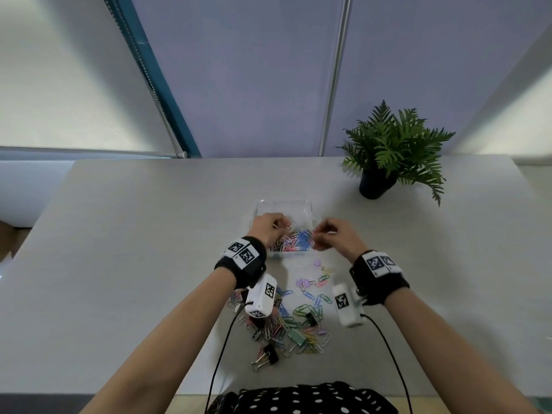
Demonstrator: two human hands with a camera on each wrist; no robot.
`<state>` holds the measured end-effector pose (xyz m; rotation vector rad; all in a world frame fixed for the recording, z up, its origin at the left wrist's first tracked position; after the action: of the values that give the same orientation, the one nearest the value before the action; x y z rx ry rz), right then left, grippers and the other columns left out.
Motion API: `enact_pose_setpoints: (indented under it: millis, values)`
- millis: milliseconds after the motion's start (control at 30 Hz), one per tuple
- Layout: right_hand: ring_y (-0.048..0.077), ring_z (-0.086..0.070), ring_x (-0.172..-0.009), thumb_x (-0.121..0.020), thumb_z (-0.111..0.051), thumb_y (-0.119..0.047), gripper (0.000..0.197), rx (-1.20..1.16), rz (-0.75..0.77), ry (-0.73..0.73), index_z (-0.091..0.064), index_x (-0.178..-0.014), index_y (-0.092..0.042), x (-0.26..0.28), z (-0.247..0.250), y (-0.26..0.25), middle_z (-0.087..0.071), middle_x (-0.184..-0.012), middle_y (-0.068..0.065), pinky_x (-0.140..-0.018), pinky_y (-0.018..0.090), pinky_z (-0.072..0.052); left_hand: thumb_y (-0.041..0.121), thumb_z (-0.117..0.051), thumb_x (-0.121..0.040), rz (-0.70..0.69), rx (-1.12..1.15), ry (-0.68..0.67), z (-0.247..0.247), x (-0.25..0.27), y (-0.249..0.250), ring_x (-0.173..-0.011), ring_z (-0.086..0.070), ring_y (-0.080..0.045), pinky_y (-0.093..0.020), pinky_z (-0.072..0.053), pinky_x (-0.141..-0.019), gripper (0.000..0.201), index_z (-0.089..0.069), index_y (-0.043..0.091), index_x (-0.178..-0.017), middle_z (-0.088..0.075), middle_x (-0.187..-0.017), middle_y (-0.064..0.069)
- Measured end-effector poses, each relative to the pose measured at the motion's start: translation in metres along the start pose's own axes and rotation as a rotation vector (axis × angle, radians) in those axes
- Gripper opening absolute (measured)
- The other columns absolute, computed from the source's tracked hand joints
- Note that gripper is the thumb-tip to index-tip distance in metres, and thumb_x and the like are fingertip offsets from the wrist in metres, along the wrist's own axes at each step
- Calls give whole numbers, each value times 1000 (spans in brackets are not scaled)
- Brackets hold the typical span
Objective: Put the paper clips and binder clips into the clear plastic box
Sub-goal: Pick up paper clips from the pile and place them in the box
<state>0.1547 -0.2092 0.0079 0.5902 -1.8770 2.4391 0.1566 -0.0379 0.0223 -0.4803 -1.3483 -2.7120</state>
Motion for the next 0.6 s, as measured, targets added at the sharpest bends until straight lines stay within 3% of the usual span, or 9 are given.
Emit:
enact_pose_setpoints:
  millis: [67, 167, 300, 367, 467, 600]
  values:
    - [8, -62, -45, -77, -64, 8, 19, -16, 8, 26, -55, -69, -6, -11, -5, -6, -59, -62, 10, -49, 17, -54, -2, -60, -84, 8, -63, 45, 1, -9, 1, -75, -58, -21, -32, -51, -80, 13, -65, -2, -96, -64, -89, -14]
    - [13, -62, -50, -76, -63, 11, 20, 28, 1, 38, -57, -69, -7, -21, -12, -5, -60, -65, 12, -53, 18, -54, -2, -56, -86, 15, -129, 5, -5, -16, -2, -89, -62, -28, -25, -45, -80, 16, -66, -2, -99, -67, -104, -20]
    - [16, -59, -73, -74, -66, 5, 14, 419, 46, -27, -68, -87, 0, -23, -20, -2, -65, -83, 10, -76, 24, -49, -3, -47, -90, 18, -204, -45, -12, -17, -10, -106, -61, -26, -18, -41, -85, 27, -66, 3, -108, -66, -113, -15]
    - [16, -58, -79, -76, -63, 7, 17, 512, 118, -37, -68, -90, 0, -19, -19, -8, -67, -89, 11, -79, 22, -45, -8, -41, -89, -39, -220, -20, -11, -13, -5, -110, -60, -25, -20, -41, -92, 33, -64, 3, -111, -65, -117, -14]
    - [19, -60, -70, -77, -57, 11, 17, 482, 177, 18, -67, -85, 1, -5, -4, -10, -68, -83, 15, -72, 28, -49, -11, -40, -87, -194, -206, -6, -14, 1, 11, -105, -62, -24, -18, -42, -90, 35, -64, 2, -109, -67, -111, -14]
    - [21, -60, -70, -78, -60, 2, 11, 642, 86, -65, -64, -83, -7, 24, 9, 23, -62, -75, 4, -77, 39, -53, -14, -40, -84, -334, -276, -280, -50, 33, 16, -89, -67, -25, -10, -46, -74, 34, -65, -1, -103, -69, -101, -15]
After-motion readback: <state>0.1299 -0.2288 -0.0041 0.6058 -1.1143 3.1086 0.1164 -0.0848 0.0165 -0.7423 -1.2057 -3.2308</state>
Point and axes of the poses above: each hand's wrist, its own x-axis away from the middle knuckle, its own z-axis out of the back of the hand, y = z × x, the point moved 7 cm from there along -x, towards the middle knuckle
